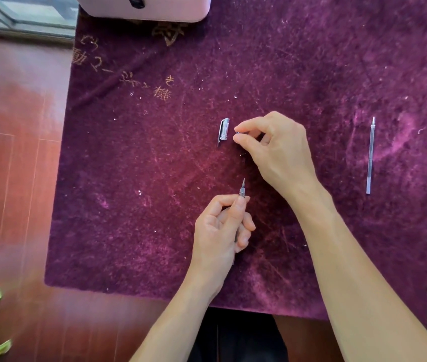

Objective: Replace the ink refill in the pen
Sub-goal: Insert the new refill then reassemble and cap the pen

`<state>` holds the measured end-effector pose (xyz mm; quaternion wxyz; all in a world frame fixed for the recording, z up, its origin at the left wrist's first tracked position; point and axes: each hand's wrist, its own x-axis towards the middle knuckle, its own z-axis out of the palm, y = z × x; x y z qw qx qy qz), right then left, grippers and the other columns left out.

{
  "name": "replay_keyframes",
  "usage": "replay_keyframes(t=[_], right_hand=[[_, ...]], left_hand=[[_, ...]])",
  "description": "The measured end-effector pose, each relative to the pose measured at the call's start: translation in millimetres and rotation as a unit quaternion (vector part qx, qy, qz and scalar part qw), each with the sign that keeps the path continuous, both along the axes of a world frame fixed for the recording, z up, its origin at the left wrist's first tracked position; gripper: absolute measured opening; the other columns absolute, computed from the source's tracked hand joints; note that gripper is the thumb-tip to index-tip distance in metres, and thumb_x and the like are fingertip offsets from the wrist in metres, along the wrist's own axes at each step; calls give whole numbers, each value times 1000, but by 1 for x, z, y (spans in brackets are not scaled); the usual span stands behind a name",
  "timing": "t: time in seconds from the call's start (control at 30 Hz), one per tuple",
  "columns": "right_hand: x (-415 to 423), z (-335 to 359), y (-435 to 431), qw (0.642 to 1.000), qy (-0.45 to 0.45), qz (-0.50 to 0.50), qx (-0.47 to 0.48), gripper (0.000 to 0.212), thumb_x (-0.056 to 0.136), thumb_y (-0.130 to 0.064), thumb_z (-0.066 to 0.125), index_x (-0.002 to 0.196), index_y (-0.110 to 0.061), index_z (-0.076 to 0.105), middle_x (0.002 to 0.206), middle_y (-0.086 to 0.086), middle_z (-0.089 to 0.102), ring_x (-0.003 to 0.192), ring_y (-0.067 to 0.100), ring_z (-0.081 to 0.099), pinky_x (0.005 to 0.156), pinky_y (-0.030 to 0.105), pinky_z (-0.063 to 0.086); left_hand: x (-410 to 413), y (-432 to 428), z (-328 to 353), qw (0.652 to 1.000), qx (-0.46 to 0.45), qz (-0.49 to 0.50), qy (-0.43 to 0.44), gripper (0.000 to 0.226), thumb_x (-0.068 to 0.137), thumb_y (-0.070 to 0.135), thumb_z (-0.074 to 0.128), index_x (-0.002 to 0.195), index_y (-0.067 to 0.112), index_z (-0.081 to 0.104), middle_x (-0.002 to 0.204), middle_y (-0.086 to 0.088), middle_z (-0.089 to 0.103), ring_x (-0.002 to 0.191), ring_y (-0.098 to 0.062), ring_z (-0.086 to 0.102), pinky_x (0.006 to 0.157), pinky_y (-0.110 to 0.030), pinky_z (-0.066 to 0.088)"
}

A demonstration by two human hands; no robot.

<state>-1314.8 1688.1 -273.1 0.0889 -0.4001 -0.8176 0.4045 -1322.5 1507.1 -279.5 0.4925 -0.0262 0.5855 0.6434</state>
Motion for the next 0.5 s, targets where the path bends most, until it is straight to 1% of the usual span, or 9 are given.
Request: replay_keyframes(t=[0.1, 0.2, 0.23, 0.27, 0.33, 0.37, 0.5], right_hand=[[10, 6, 0, 1000, 12, -16, -3, 10, 95, -25, 80, 103, -24, 84, 92, -7, 72, 58, -7, 55, 67, 2, 42], [30, 14, -6, 998, 32, -50, -14, 7, 94, -24, 80, 99, -25, 84, 78, -20, 69, 56, -3, 61, 63, 3, 44], [38, 17, -8, 997, 37, -61, -27, 6, 94, -24, 80, 99, -26, 83, 75, -20, 70, 55, 0, 63, 61, 4, 46], [45, 19, -11, 995, 41, -71, -47, 6, 95, -24, 79, 99, -26, 83, 76, -17, 74, 53, 4, 66, 61, 7, 48], [60, 21, -18, 991, 48, -88, -87, 6, 97, -23, 77, 100, -26, 81, 84, -12, 79, 49, 7, 66, 61, 17, 54], [67, 21, -21, 989, 50, -97, -100, 7, 97, -22, 77, 101, -25, 82, 85, -11, 79, 48, 6, 65, 60, 17, 54], [89, 23, -33, 970, 92, -140, -175, 8, 97, -19, 79, 103, -22, 83, 83, -10, 81, 46, 0, 58, 57, 11, 50]], left_hand=[[0, 0, 0, 1000, 1, -5, 5, 27, 95, 41, 68, 106, 17, 72, 70, -4, 65, 45, -6, 45, 44, -20, 37], [1, 0, 1, 1000, -1, -13, 14, 25, 96, 38, 67, 105, 16, 72, 70, -4, 64, 46, -7, 45, 44, -21, 37], [1, 0, 1, 1000, -2, -18, 18, 24, 97, 36, 67, 105, 15, 72, 70, -4, 64, 47, -7, 46, 44, -21, 37], [1, 0, 1, 999, -2, -23, 23, 22, 97, 35, 67, 105, 15, 72, 70, -4, 65, 47, -7, 46, 44, -21, 38], [1, -1, 1, 999, -1, -35, 31, 20, 97, 34, 68, 104, 15, 72, 71, -5, 65, 48, -8, 47, 44, -21, 38], [1, -1, 1, 999, 0, -42, 35, 19, 97, 33, 69, 103, 16, 72, 72, -6, 65, 48, -8, 47, 44, -21, 38], [1, -1, 2, 996, 0, -65, 53, 16, 95, 32, 71, 102, 18, 74, 71, -6, 66, 48, -8, 49, 44, -21, 41]])
